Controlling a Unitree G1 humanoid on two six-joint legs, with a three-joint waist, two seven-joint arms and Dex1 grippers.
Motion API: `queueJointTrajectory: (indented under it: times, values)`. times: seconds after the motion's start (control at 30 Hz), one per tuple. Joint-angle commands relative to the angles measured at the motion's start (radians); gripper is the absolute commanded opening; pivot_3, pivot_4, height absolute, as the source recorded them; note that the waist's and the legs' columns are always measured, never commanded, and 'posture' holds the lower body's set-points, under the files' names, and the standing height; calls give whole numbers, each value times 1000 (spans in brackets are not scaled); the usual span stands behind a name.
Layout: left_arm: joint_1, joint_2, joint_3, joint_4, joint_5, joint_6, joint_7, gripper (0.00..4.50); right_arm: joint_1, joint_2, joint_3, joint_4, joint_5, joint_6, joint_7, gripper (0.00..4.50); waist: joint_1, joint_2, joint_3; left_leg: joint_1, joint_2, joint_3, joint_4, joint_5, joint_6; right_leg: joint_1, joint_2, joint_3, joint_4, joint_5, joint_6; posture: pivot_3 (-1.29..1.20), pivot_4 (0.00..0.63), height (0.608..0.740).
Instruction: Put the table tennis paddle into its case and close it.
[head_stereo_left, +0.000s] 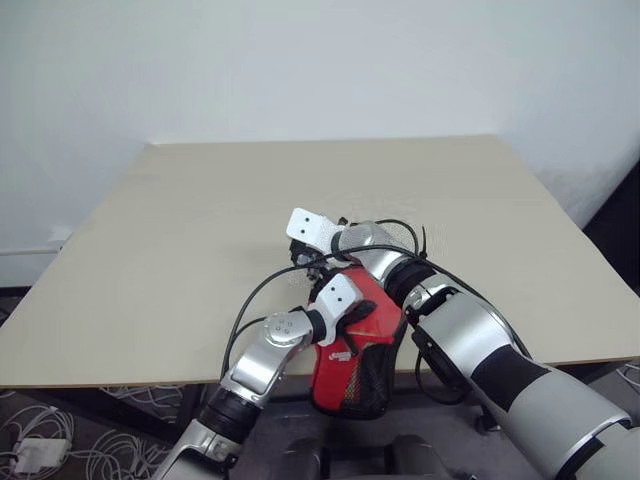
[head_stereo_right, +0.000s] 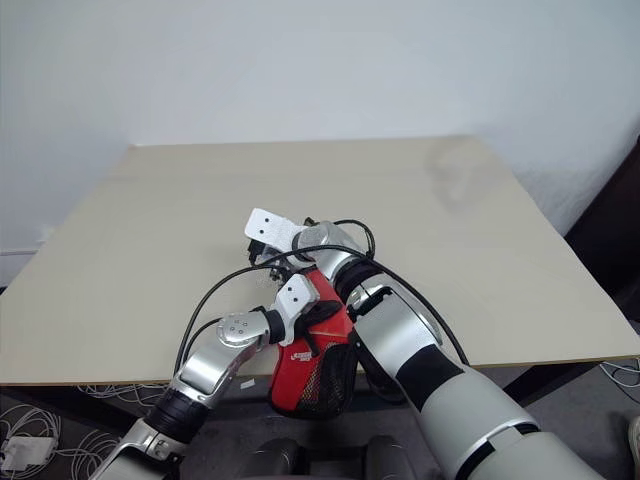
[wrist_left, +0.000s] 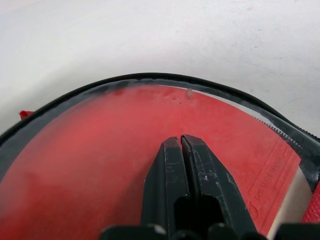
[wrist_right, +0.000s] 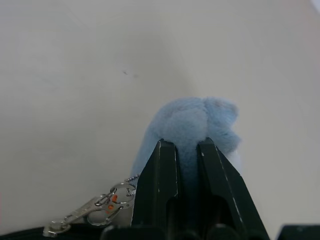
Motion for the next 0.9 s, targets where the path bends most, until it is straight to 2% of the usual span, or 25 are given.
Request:
queueJointTrajectory:
  times: [0.03, 0.37, 0.53, 0.9]
  values:
    - [14, 0, 6, 59, 30, 5, 14, 0, -20, -21, 7, -15, -35, -12, -71, 2, 0, 0, -1, 0, 0, 0, 0, 0, 0, 0, 0, 0, 0, 0, 0, 0, 0, 734]
    - [16, -9, 11, 66, 30, 7, 15, 0, 1, -62, 39, 0, -99, -9, -125, 2, 1, 2, -5, 2, -1, -1, 0, 0, 0, 3, 0, 0, 0, 0, 0, 0, 0, 734]
    - [15, -11, 10, 68, 30, 7, 13, 0, 6, -88, 34, 5, -105, -1, -131, 2, 1, 2, -5, 9, -1, -1, -2, 0, 0, 11, 0, -1, -3, 0, 0, 0, 0, 734]
    - [18, -13, 4, 65, 32, 14, 10, 0, 13, -162, 7, 7, -85, 31, -64, 2, 1, 2, -5, 13, -1, -1, -2, 0, 0, 13, 0, -1, -3, -1, 0, 0, 0, 734]
